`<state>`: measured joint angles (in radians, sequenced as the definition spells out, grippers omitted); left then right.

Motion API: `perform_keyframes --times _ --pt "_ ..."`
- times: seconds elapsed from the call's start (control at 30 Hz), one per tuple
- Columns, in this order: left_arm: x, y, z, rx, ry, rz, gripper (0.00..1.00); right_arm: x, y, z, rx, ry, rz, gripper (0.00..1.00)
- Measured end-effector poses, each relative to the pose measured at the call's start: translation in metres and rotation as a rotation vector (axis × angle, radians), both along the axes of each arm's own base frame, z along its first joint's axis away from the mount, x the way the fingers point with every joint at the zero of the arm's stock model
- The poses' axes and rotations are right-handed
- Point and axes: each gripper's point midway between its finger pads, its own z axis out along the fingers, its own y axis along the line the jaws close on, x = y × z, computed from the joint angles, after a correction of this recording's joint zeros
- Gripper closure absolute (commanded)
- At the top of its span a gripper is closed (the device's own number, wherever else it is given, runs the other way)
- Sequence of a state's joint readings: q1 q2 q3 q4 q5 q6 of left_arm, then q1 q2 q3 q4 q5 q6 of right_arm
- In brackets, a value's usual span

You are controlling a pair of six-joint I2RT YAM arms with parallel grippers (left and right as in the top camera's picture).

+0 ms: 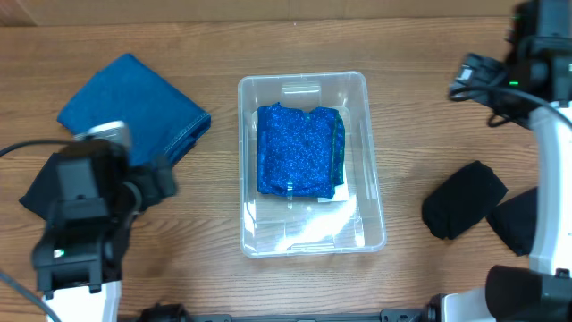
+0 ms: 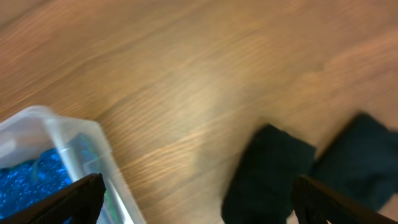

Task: Pack container
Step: 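Place the blue cloth into the back of the clear bin, then grasp the black cloth on the left with the left gripper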

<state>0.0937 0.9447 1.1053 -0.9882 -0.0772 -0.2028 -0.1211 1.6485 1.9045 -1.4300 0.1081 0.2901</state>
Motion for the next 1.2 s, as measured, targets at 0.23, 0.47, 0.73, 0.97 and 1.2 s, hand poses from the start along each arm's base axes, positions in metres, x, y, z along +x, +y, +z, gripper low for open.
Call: perform_keyframes --times 0.23,0.47,0.73,0.97,1.2 --pt "-0.064 0.128 -0.020 -0.222 0.042 0.700 0.00 -0.016 -0.034 -0.004 0.087 0.021 -0.077 0.00" --pt "-0.072 0.191 -0.119 -0.531 0.272 0.959 0.00 -0.015 -0.024 -0.005 0.128 0.023 -0.033 0.00" --pt "-0.064 0.195 -0.204 -0.638 0.483 0.887 0.00 -0.015 -0.024 -0.005 0.126 0.020 -0.030 0.00" --pt "-0.055 0.199 -0.229 -0.653 0.495 0.822 0.00 -0.013 -0.024 -0.004 0.124 0.013 -0.030 0.00" --pt "-0.025 0.199 -0.233 -0.702 0.387 0.654 0.42 -0.013 -0.025 -0.004 0.124 0.013 -0.030 0.00"
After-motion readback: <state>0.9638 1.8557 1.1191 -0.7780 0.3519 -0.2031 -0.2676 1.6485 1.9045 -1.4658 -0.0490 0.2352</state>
